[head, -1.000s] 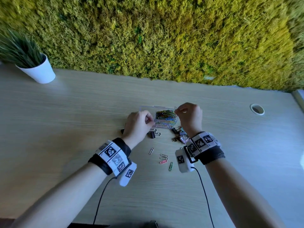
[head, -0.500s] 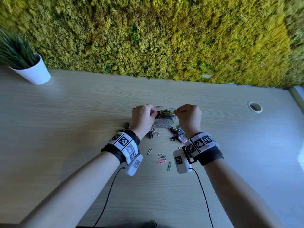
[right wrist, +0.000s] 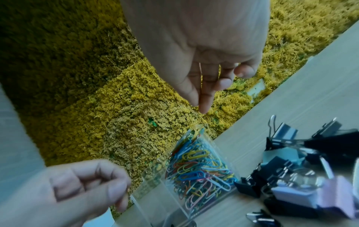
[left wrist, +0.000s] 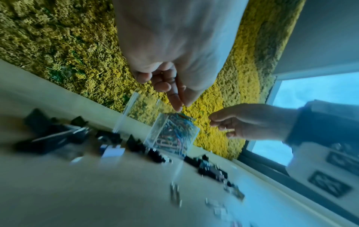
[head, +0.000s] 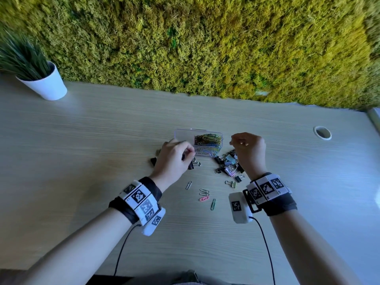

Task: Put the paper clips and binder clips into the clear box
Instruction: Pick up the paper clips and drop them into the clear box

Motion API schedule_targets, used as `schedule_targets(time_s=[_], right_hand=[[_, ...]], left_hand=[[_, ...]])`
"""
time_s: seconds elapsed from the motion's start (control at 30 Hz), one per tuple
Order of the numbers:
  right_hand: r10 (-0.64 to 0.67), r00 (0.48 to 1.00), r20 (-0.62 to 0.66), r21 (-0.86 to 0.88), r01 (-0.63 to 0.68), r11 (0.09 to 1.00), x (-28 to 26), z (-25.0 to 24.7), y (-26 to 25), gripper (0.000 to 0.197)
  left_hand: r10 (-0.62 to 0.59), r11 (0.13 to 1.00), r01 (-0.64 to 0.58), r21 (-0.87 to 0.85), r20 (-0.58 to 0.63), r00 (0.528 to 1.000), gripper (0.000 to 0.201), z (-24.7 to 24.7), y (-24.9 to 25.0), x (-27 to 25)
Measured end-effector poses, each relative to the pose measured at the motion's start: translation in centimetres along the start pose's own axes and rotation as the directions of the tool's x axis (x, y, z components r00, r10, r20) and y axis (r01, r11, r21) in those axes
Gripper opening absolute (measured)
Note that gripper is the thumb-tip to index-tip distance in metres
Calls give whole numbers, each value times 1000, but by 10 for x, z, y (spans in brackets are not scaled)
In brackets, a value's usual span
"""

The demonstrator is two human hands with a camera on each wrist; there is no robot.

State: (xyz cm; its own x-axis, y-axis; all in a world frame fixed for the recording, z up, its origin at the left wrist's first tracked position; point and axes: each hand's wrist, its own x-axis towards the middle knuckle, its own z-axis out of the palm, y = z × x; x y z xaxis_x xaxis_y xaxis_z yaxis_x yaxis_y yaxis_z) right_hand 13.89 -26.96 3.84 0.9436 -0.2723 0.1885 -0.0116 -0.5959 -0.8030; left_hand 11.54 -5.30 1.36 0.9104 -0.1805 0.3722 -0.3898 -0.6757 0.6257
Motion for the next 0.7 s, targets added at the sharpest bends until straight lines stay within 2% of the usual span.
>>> schedule_targets(time_s=[0.07,0.13,0.17,0.23,0.3,0.37,0.43,0.47,0.63,0.7], right_hand=[[-27,1000,17,-40,27,999,-7,-7,4,11],[-82,979,187,-119,106,987,-19,-12,7,14],[-112,934,338,-172,178,969,-28,-13,9,17],[-106,772,626,-257,333,907,-46,-11,15,32],[-63,632,773,-298,448,843,-64,-7,25,52],[-54,562,826,-308,528,792,-75,-2,35,65],[-63,537,841,-304,567,765,-79,4,40,69],[-77,542,837,-304,577,758,-78,7,41,68],[-216,595,774,-248,600,760,-74,22,40,50],[-228,623,748,-234,569,789,-74,25,36,35]], left_hand=[[5,999,-8,32,98,995,11,4,-6,-16],[-50,993,22,113,248,967,18,9,-14,-28],[-92,984,36,176,321,943,23,11,-17,-32],[-160,952,31,303,411,897,32,16,-22,-39],[-193,933,30,358,430,882,37,20,-22,-44],[-204,933,47,356,418,885,37,22,-20,-46],[-193,933,38,358,411,891,31,25,-16,-45],[-183,934,26,357,415,891,26,27,-14,-45],[-108,954,-36,298,453,885,1,34,-3,-46],[-95,960,-39,277,454,886,6,34,-3,-48]])
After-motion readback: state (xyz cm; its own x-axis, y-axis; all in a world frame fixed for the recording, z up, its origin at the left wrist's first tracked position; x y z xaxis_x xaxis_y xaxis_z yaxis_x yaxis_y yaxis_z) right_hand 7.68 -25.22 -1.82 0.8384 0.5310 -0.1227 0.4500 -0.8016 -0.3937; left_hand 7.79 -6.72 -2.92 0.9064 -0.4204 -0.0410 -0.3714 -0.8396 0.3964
